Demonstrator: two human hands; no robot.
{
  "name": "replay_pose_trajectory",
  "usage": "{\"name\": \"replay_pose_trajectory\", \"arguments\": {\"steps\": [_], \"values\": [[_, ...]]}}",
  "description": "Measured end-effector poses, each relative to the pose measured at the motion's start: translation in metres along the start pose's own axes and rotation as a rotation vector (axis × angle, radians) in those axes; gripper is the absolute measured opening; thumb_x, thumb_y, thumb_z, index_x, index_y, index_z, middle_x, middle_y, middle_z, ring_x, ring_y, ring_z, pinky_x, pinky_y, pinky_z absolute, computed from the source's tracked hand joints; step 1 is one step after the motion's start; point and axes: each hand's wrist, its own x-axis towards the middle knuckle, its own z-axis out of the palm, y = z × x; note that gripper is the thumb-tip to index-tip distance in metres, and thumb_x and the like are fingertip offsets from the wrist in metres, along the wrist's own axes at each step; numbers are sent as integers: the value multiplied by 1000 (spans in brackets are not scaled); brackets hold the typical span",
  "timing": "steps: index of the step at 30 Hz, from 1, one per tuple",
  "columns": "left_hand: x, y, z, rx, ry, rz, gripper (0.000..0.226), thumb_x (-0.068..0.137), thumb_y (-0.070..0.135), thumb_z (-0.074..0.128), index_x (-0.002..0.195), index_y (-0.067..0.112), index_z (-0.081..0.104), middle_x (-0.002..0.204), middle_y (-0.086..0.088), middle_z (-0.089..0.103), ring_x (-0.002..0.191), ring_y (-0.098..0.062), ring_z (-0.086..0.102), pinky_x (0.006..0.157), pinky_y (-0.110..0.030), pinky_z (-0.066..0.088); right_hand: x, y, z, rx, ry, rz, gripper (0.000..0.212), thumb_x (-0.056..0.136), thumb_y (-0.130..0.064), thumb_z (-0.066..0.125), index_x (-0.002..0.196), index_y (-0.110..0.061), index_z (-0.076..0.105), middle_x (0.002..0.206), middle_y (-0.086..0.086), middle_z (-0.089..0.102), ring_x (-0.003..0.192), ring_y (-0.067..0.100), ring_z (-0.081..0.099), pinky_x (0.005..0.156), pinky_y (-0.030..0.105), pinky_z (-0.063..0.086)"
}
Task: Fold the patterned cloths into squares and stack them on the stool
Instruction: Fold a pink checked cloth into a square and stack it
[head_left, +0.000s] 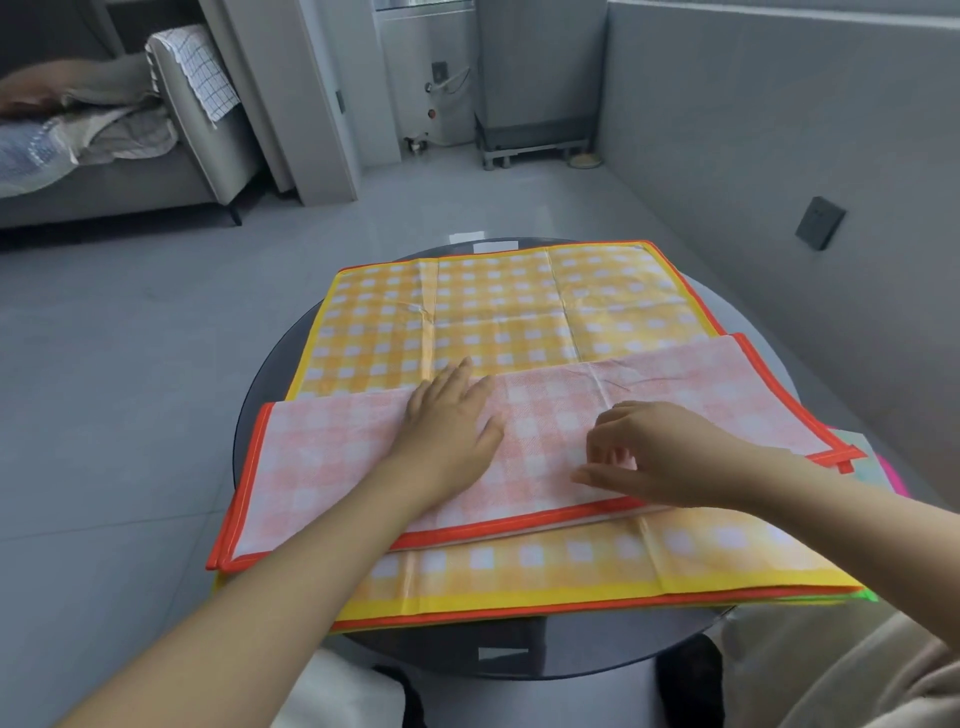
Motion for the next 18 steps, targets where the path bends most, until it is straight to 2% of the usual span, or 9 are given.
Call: {"name": "replay_pose_trajectory", "arguments": {"steps": [2, 5, 8, 10, 12, 14, 16, 18], "values": [[7, -3, 9, 54, -94, -13, 59, 100, 48, 20, 152, 29, -2, 159, 2, -14, 145, -14, -17, 118, -41, -11, 4, -2, -1, -1, -13, 10, 34, 88, -53, 48, 79, -24, 63, 72, -17, 52, 69, -3, 49, 68, 22, 46], [9, -5, 18, 121, -111, -10, 60, 98, 52, 14, 149, 33, -11, 158, 3, -19, 144, -15, -21, 117, -44, -14, 14, -4, 3, 44, 16, 42, 33, 90, -47, 49, 85, -20, 66, 78, -12, 57, 72, 5, 52, 68, 25, 46], [8, -6, 20, 144, -81, -7, 60, 97, 54, 12, 149, 34, -11, 158, 4, -19, 144, -14, -21, 117, -44, -14, 31, 0, 13, 54, 196, 55, 23, 92, -35, 51, 98, -20, 67, 95, -5, 61, 90, 12, 53, 74, 26, 45], [8, -7, 20, 143, -69, -4, 60, 97, 54, 12, 149, 35, -11, 158, 4, -18, 144, -14, -21, 117, -44, -14, 45, 4, 21, 10, 279, 84, 26, 94, -32, 47, 112, -22, 63, 111, -4, 60, 107, 18, 50, 85, 31, 45], [9, -6, 21, 142, -62, -1, 59, 97, 54, 12, 149, 36, -10, 158, 4, -18, 144, -13, -21, 117, -44, -14, 55, 8, 28, -18, 251, 102, 38, 98, -34, 37, 131, -23, 51, 134, -2, 50, 127, 21, 40, 103, 34, 34], [8, -7, 22, 140, -56, -3, 59, 97, 53, 12, 149, 36, -10, 158, 4, -18, 144, -13, -21, 117, -43, -14, 59, 9, 35, -45, 146, 133, 47, 100, -39, 25, 146, -28, 28, 154, -6, 25, 143, 17, 16, 115, 31, 11], [9, -7, 22, 142, -55, -2, 59, 97, 53, 12, 149, 36, -10, 158, 5, -19, 144, -12, -21, 117, -43, -14, 57, 14, 38, -67, 74, 178, 52, 99, -46, 18, 149, -34, 11, 158, -10, 7, 146, 12, 0, 116, 30, -3], [9, -8, 22, 148, -56, -2, 59, 97, 53, 11, 149, 37, -12, 157, 5, -20, 144, -12, -22, 117, -43, -14, 52, 25, 37, -79, 63, 236, 55, 97, -52, 15, 149, -35, 6, 158, -10, 2, 145, 10, -5, 117, 30, -7]]}}
